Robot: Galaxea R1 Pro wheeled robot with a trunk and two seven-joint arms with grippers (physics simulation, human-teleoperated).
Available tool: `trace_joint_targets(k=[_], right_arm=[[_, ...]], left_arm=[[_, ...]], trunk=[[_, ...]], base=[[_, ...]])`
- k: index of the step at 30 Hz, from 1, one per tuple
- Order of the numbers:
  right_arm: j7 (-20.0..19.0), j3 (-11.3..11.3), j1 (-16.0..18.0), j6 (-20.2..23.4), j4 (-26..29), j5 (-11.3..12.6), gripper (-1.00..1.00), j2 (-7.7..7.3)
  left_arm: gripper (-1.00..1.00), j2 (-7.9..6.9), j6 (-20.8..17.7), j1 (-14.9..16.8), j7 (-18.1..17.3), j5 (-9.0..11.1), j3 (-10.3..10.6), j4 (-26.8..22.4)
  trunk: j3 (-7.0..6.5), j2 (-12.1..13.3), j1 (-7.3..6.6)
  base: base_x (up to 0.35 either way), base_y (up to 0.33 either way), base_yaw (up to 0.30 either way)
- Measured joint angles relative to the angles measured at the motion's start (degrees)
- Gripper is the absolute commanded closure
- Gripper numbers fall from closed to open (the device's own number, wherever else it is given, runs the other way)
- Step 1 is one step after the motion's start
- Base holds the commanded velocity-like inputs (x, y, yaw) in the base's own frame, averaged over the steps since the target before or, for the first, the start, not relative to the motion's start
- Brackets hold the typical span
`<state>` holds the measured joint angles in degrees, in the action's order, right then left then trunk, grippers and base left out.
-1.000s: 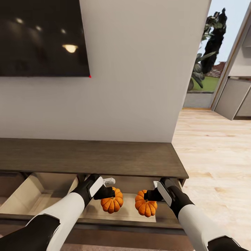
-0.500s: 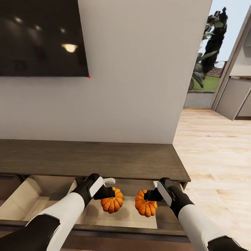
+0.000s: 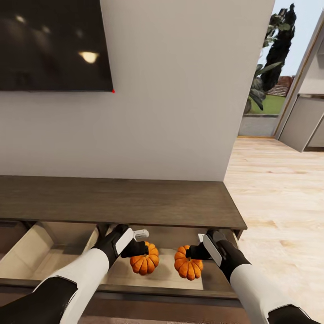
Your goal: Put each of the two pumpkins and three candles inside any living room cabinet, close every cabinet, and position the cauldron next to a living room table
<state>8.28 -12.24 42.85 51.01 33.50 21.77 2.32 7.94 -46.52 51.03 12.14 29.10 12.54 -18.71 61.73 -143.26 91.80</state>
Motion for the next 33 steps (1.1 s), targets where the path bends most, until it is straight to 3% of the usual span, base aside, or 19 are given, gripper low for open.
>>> trace_joint_targets(k=[3,33], right_arm=[[0.00,0.00,0.00,-0.02,0.00,0.02,1.00,0.00],[0.00,0.01,-0.01,-0.01,0.01,0.05,1.00,0.01]], left_arm=[[1.00,0.00,0.00,0.00,0.00,-0.02,0.00,0.00],[1.00,-0.02,0.00,0.01,0.00,-0.05,-0.01,-0.01]], trunk=[[0.67,-0.04,0.08],[0.67,-0.05,0.07]], base=[[0.000,0.000,0.000],[0.000,0.000,-0.017]])
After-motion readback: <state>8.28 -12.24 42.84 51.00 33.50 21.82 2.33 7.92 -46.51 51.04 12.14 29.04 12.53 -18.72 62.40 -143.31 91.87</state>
